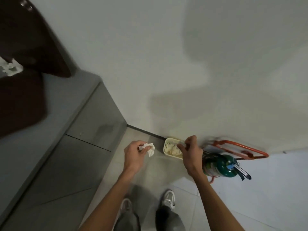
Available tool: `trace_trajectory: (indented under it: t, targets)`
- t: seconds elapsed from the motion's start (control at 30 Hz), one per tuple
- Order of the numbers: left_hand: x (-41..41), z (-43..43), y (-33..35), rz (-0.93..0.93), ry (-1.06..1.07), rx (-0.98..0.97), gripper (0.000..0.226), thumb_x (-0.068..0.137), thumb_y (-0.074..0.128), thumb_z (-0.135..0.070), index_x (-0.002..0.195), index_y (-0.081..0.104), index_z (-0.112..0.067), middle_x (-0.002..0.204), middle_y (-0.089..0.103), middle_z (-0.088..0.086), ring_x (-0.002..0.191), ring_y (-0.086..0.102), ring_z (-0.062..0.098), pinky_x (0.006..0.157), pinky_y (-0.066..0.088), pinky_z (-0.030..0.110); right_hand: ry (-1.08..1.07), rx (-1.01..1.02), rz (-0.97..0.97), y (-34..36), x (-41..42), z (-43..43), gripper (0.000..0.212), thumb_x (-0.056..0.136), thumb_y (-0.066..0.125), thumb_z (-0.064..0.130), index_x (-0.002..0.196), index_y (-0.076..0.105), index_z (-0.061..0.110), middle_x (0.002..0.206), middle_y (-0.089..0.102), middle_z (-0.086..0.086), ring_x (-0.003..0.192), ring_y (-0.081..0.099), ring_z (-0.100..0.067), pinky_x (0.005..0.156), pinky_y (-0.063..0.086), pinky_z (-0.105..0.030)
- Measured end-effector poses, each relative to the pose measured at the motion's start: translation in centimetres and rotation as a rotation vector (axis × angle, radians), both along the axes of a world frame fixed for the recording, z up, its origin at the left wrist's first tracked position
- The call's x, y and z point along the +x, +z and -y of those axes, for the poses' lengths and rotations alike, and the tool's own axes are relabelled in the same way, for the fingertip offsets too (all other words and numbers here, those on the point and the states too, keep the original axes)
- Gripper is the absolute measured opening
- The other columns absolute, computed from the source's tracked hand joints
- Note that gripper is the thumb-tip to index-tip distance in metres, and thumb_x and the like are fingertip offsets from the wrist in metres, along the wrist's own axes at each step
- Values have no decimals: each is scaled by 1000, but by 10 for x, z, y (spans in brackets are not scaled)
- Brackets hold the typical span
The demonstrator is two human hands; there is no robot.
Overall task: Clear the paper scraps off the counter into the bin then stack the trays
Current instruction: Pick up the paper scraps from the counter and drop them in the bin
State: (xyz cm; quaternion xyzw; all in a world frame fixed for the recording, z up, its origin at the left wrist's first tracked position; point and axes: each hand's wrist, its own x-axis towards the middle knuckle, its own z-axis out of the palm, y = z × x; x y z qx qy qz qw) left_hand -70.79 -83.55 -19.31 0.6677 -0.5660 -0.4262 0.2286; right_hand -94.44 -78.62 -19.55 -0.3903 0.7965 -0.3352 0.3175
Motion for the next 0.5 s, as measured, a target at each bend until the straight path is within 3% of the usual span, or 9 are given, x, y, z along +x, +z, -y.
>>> trace_trajectory:
  t: [0.13, 0.23, 0.37, 0.5]
  targets:
    - [-64, 13, -75, 110, -79, 52, 14, 81, 78, -13, 93, 80, -20, 95, 74, -1, 83, 67, 12, 80, 54, 27, -41, 81, -1, -89, -49, 1, 27, 97, 75, 17, 107, 49, 19, 99, 67, 0, 88, 66, -22, 75, 55, -39]
    - [-103, 26, -142, 170, -181, 77, 15, 81, 82, -12, 94, 81, -19, 93, 75, -1, 83, 68, 14, 78, 48, 19, -62, 126, -19, -161, -76, 7, 24, 99, 70, 15, 110, 48, 18, 102, 69, -6, 91, 67, -27, 76, 53, -36]
    - [-142, 41, -246, 278, -277, 94, 18, 82, 82, -21, 96, 75, -30, 100, 74, -6, 88, 70, 15, 79, 59, 30, -34, 195, -35, -260, -98, 14, 26, 101, 64, 18, 113, 43, 26, 103, 71, -11, 87, 68, -29, 73, 55, -38]
    - [-174, 58, -339, 392, -372, 61, 23, 84, 73, -8, 94, 70, -29, 102, 72, -2, 88, 70, 24, 75, 58, 35, 55, 290, -109, -355, -111, 21, 24, 100, 63, 19, 111, 44, 28, 111, 70, -11, 93, 67, -34, 73, 46, -32]
